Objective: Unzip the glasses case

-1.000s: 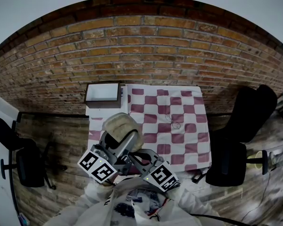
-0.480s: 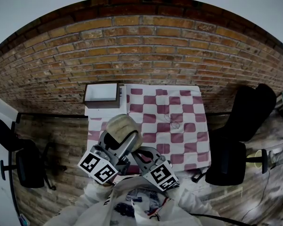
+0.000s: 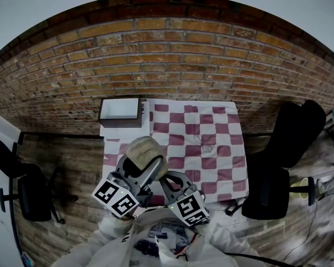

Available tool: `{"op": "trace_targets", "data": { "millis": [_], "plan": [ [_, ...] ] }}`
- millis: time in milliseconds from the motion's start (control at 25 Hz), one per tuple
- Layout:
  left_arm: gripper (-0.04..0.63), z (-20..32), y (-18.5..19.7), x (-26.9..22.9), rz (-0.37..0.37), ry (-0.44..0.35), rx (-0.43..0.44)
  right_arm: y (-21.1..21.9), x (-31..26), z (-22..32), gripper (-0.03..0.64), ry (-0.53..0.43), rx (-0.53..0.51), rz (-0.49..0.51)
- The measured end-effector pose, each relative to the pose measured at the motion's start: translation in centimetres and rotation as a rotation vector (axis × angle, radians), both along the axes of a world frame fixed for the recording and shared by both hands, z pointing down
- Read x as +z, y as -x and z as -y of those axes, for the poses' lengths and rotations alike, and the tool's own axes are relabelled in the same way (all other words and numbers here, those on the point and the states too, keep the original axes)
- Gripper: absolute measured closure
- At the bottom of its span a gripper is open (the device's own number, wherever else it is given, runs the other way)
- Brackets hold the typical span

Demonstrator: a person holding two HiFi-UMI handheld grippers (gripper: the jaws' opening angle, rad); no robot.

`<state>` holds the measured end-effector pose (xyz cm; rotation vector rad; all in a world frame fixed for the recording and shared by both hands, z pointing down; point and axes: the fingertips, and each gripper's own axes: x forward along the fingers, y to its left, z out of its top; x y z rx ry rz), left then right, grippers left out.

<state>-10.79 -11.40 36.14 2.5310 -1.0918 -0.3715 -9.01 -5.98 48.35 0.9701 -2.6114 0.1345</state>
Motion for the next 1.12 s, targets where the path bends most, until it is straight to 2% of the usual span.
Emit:
{"op": "trace_targets", "data": {
  "millis": [520,960,1120],
  "plan": [
    [0.305,-0.2,-0.1,1.1,0.028,0.045,0.026,-1.7,0.8,0.9,0.600,0.014,0.076,-0.058],
    [0.305,-0.9,-0.1,2.6,0.017,0.088,0.086,-2.0,1.4,0.6,0.600,0.014,0.075,-0.085],
    [0.305,-1.3,-0.3,2.7,0.036,0.095,0.098,-2.3,1.5,0.4,0.600,0.007,0.081,-0.099]
  ]
}}
